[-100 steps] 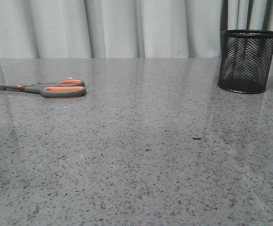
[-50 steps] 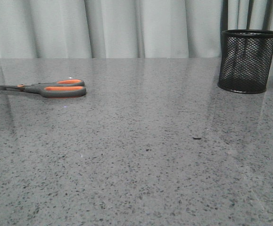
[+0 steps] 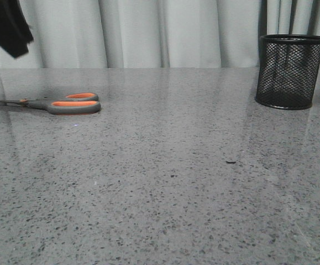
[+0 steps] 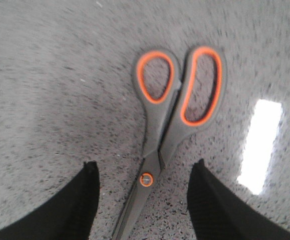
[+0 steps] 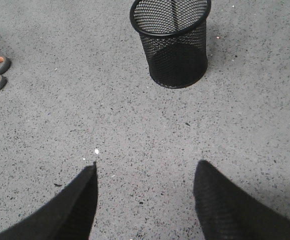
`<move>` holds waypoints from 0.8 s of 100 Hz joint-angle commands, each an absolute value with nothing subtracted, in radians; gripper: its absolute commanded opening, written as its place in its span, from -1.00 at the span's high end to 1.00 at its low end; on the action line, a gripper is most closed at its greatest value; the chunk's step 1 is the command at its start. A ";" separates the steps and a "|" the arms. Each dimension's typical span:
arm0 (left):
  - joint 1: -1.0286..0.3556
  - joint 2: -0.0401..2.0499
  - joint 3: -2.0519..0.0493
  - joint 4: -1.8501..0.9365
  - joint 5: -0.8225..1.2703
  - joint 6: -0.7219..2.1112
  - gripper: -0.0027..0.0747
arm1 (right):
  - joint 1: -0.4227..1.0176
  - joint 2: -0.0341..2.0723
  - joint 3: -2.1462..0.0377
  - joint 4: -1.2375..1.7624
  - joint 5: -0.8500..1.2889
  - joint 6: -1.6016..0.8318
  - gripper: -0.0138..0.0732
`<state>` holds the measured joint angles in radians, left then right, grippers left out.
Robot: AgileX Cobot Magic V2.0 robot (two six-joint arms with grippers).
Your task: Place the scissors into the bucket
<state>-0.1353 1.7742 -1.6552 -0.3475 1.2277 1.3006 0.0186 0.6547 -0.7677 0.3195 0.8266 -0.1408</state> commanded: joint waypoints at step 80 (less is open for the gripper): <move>-0.197 1.896 -1.692 -0.299 1.259 1.346 -0.02 | 0.016 0.661 -0.803 0.324 0.782 -0.165 -0.19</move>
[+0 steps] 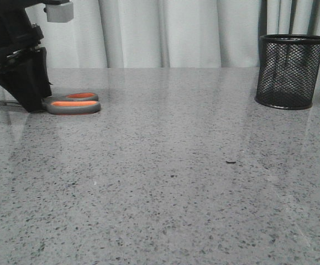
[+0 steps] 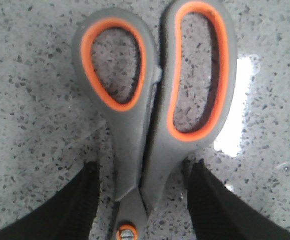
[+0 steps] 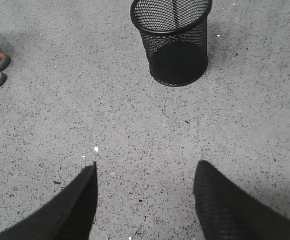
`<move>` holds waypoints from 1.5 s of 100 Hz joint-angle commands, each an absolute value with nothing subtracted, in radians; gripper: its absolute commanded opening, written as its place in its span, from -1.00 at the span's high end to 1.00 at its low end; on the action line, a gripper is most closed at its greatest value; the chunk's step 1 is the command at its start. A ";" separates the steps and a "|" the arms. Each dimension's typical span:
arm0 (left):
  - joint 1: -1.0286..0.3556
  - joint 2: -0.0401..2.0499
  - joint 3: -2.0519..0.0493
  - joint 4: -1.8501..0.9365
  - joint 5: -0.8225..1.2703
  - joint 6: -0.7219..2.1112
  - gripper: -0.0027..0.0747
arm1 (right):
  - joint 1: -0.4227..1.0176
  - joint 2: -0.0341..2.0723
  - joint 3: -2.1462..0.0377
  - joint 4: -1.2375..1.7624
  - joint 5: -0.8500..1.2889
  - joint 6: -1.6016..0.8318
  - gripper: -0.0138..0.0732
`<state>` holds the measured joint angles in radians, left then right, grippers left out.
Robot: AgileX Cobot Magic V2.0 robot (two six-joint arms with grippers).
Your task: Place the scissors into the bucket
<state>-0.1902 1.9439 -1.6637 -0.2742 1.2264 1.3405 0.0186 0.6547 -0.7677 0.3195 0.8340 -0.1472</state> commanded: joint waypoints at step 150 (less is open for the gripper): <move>-0.197 1.859 -1.692 -0.257 1.263 1.284 0.95 | 0.016 0.661 -0.803 0.324 0.788 -0.174 -0.19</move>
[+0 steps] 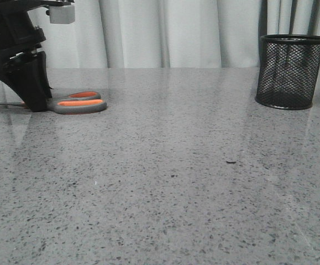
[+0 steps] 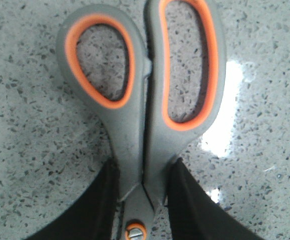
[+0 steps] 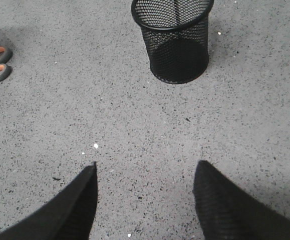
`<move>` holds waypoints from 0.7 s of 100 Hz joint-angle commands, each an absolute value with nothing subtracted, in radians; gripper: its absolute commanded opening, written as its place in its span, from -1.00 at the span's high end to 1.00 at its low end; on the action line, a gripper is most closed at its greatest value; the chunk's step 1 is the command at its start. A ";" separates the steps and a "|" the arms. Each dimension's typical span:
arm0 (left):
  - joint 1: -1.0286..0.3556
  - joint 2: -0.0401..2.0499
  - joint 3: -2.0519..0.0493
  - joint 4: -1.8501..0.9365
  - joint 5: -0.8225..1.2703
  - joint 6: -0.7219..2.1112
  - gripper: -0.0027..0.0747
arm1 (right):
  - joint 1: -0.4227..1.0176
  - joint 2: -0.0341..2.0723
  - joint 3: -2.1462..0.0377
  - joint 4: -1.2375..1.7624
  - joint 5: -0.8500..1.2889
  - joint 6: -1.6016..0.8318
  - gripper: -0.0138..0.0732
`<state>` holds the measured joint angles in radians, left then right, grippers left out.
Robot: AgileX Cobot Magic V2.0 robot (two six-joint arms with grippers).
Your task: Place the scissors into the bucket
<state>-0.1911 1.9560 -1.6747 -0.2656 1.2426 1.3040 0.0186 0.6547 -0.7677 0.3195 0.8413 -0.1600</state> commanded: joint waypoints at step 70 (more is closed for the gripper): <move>-0.494 1.309 -1.692 -0.123 1.256 1.043 0.96 | 0.016 0.919 -0.916 1.345 0.912 -0.794 -0.19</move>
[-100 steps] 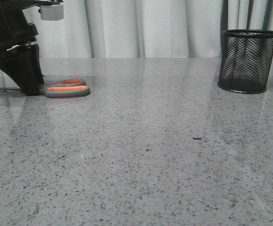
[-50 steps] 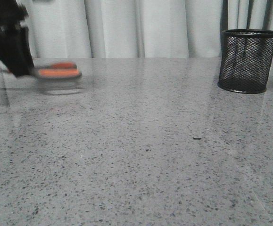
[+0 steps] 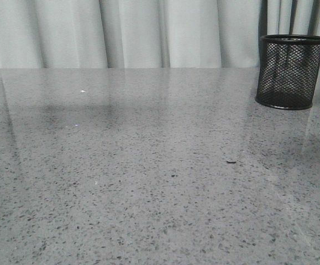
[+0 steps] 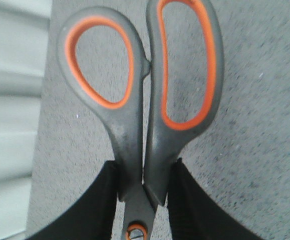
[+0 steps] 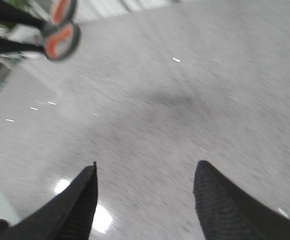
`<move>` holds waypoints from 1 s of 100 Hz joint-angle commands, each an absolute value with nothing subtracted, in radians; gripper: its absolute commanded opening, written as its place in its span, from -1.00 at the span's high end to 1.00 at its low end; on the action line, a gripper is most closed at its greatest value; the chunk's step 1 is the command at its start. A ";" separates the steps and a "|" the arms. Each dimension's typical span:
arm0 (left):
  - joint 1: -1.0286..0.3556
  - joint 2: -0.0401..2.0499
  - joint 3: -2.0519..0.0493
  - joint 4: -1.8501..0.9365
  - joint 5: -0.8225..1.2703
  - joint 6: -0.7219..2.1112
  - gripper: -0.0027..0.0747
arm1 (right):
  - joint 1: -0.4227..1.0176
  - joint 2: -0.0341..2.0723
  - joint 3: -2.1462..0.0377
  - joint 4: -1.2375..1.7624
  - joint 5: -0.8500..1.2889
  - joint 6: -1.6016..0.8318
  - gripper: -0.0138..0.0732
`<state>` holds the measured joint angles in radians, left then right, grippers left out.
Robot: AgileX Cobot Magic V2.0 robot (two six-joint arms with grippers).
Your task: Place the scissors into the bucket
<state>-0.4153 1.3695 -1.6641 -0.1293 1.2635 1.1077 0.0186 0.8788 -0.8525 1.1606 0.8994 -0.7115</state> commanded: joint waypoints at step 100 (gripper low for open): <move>-0.848 1.380 -1.743 -0.007 1.052 0.786 0.96 | 0.016 1.197 -1.132 1.519 1.151 -0.837 -0.19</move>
